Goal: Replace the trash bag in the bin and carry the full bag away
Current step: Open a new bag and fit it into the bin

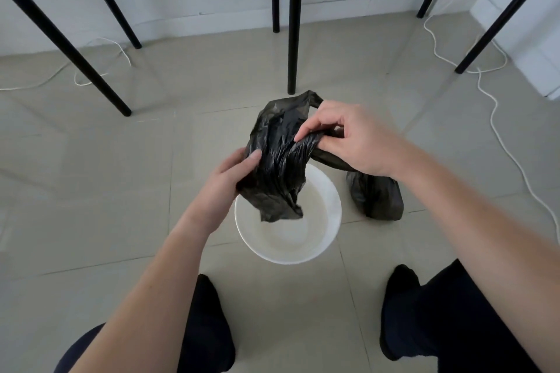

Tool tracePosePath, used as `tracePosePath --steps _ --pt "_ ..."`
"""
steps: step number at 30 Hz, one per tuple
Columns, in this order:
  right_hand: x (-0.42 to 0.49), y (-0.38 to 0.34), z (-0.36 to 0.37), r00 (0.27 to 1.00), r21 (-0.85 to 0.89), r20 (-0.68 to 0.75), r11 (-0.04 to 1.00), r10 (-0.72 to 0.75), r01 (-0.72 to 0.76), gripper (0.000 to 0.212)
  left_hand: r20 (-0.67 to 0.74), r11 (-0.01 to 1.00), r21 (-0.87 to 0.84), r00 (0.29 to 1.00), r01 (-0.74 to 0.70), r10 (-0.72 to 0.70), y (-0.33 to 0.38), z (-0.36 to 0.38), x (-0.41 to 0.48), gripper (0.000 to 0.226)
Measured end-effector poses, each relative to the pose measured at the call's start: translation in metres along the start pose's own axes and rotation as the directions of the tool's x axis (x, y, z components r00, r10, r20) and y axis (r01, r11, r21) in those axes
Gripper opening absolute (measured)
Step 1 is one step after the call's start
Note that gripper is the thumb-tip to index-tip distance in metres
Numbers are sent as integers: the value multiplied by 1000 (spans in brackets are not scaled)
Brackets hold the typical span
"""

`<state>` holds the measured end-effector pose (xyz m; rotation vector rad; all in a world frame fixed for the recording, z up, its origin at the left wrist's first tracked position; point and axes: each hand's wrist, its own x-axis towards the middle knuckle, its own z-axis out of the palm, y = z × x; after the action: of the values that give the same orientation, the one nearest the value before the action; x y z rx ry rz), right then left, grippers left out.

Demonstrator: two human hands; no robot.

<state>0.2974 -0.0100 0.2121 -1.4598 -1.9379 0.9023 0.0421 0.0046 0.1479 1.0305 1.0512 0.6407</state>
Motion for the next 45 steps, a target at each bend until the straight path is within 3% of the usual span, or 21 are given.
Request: tracePosePath --steps 5,12,17,19,22,25,27,29,30,34,37,39,42,45 --pt "9 32 14 993 -57 -10 991 118 -119 33 -12 1000 -26 1000 16 -16 -6 0 23 32" --pt "29 59 30 953 -150 -43 941 301 -304 47 -84 985 167 996 40 -26 -21 -2 48 32" --pt "36 63 38 888 90 -87 891 451 -444 26 -65 955 294 998 27 -8 -24 -2 59 24" --pt "38 61 39 850 231 -93 841 519 -489 32 -68 953 300 998 30 -10 -23 1 62 20" --pt "39 59 36 792 264 -115 787 600 -558 48 -56 952 303 998 46 -30 -25 3 66 15" --pt "41 66 33 675 389 -72 644 734 -658 64 -35 957 289 999 36 -27 -26 4 69 15" --pt "43 73 32 630 523 40 521 776 -675 47 -30 961 274 999 24 -17 -24 5 67 23" --pt "44 76 32 633 642 140 417 761 -643 20 -39 961 277 999 12 -1 -22 4 65 35" --pt "45 77 33 646 678 161 392 746 -622 18 -43 961 275 999 14 -2 -22 2 65 38" --pt "47 72 37 689 746 182 358 702 -562 20 -142 967 251 990 45 -10 -21 2 63 44" --pt "48 68 39 695 767 151 360 703 -531 28 -298 986 166 954 12 38 -12 4 60 29" --pt "48 67 41 702 761 128 385 701 -523 37 -288 992 121 955 -29 63 -6 5 58 29" --pt "48 65 45 714 764 136 386 686 -516 47 -191 974 189 969 -122 158 -7 12 53 54" --pt "49 63 49 732 756 136 408 668 -512 52 -205 911 385 949 -145 238 -17 20 53 101"
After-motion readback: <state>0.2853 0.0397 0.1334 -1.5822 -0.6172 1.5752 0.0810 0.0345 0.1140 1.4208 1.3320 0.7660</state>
